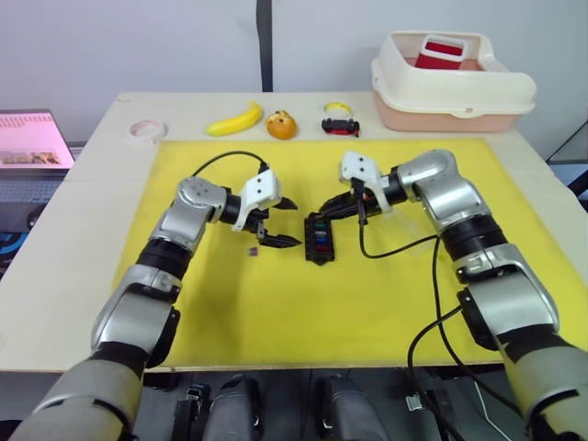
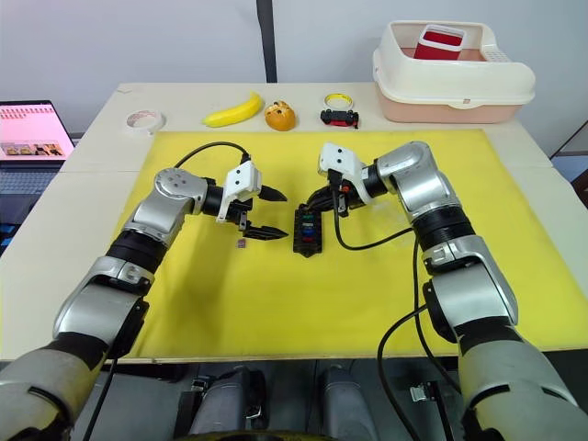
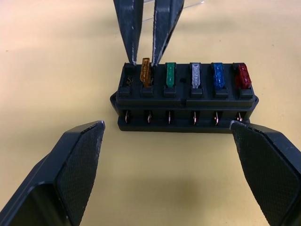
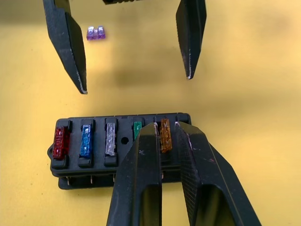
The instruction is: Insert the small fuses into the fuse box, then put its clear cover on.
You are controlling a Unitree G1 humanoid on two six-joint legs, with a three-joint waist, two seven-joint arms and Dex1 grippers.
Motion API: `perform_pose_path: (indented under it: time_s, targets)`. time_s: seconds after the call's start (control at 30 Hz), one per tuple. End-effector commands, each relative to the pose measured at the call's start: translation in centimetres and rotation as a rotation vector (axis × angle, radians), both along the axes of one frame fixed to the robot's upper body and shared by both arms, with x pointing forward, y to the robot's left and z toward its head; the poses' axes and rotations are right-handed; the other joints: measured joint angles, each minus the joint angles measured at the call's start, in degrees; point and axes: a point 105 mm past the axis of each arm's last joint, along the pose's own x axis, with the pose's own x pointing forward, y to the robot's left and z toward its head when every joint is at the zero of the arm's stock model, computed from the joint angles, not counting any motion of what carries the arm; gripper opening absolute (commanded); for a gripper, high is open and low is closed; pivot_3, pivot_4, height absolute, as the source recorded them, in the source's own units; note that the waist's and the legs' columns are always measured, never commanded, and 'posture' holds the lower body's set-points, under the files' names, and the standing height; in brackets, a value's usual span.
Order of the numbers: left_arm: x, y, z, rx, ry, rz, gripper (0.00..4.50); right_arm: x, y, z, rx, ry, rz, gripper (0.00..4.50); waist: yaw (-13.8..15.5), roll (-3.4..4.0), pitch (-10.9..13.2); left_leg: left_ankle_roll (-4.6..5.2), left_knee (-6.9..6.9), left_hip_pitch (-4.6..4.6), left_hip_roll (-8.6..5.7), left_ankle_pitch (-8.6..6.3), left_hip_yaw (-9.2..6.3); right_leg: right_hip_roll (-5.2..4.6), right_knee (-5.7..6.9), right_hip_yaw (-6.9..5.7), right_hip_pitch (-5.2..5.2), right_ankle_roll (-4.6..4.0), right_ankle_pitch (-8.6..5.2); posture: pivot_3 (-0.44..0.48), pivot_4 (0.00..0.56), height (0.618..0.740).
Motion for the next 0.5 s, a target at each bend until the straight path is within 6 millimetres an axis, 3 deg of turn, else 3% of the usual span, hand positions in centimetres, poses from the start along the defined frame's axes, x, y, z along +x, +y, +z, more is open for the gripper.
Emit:
perform_pose_path:
  time_s: [0.03, 0.1, 0.17, 0.2, 0.5]
  targets:
    - [0.1, -0.3, 1.0, -0.003, -0.041, -0.013, 4.5, 0.0, 0.3, 2.9, 0.074, -0.053, 0.012, 0.64, 0.0, 0.0, 0.0, 0.0, 0.0, 0.0, 0.0, 0.0, 0.0, 0.0, 0.0, 0.0, 0.0, 0.0, 0.0, 0.0, 0.15, 0.739]
    - [0.1, -0.3, 1.0, -0.003, -0.041, -0.013, 4.5, -0.1, 0.4, 3.0, 0.097, -0.036, 0.008, 0.64, 0.0, 0.0, 0.0, 0.0, 0.0, 0.0, 0.0, 0.0, 0.0, 0.0, 0.0, 0.0, 0.0, 0.0, 0.0, 0.0, 0.15, 0.739]
    - [0.1, -0.3, 1.0, -0.003, -0.041, -0.013, 4.5, -0.1, 0.4, 3.1, 0.126, -0.019, -0.002, 0.08, 0.0, 0.0, 0.0, 0.0, 0.0, 0.0, 0.0, 0.0, 0.0, 0.0, 0.0, 0.0, 0.0, 0.0, 0.0, 0.0, 0.15, 0.739]
    - [0.1, -0.2, 1.0, -0.003, -0.041, -0.013, 4.5, -0.1, 0.4, 3.0, 0.135, -0.013, -0.003, 0.04, 0.0, 0.0, 0.0, 0.0, 0.0, 0.0, 0.0, 0.0, 0.0, 0.0, 0.0, 0.0, 0.0, 0.0, 0.0, 0.0, 0.15, 0.739]
    - [0.1, -0.1, 1.0, -0.002, -0.039, -0.014, 4.5, -0.3, 0.5, 1.8, 0.158, 0.0, -0.012, 0.04, 0.0, 0.0, 0.0, 0.01, 0.0, 0.0, 0.0, -0.01, 0.0, 0.0, 0.0, 0.0, 0.0, 0.0, 0.0, 0.0, 0.15, 0.739]
